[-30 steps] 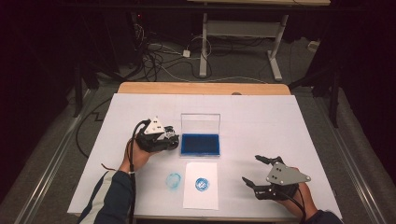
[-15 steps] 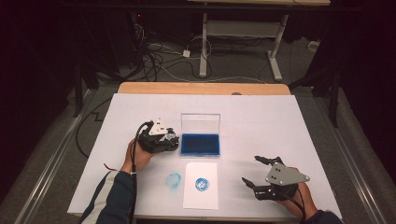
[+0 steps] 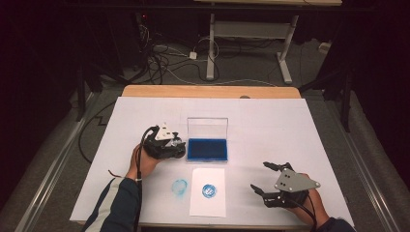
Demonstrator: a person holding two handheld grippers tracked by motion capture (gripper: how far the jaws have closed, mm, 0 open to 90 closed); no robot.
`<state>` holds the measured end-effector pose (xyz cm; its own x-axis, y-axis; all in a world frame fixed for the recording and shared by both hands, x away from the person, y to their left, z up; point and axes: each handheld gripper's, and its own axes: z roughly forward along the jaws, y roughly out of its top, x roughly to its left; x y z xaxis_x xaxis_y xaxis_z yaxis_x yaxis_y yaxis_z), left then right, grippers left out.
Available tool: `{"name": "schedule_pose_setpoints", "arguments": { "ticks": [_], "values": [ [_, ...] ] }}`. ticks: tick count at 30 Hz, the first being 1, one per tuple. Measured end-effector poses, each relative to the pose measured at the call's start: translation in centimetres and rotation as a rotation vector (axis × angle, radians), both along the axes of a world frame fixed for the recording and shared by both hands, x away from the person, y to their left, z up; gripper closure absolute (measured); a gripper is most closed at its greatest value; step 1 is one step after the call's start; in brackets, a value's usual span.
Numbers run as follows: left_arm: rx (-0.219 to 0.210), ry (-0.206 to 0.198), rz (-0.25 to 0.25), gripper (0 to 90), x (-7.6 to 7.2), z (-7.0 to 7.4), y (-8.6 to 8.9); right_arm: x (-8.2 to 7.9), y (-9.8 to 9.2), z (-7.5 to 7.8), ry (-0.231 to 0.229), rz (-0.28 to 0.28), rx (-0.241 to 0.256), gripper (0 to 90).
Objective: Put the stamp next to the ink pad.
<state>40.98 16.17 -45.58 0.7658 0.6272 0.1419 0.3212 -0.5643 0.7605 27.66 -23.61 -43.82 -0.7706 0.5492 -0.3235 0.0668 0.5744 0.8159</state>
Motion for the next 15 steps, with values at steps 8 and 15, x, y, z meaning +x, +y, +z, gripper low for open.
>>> {"name": "schedule_pose_setpoints", "arguments": {
  "ticks": [8, 15],
  "values": [
    [-0.008, -0.027, 0.009, 37.5, -0.4, 0.6, 0.1, 0.0, 0.0, 0.0, -0.004, 0.001, 0.002, 22.6],
    [-0.016, -0.082, 0.007, 33.6, -1.1, 1.5, 0.1, -0.1, 0.0, 0.1, -0.005, 0.002, 0.004, 22.6]
  ]
}}
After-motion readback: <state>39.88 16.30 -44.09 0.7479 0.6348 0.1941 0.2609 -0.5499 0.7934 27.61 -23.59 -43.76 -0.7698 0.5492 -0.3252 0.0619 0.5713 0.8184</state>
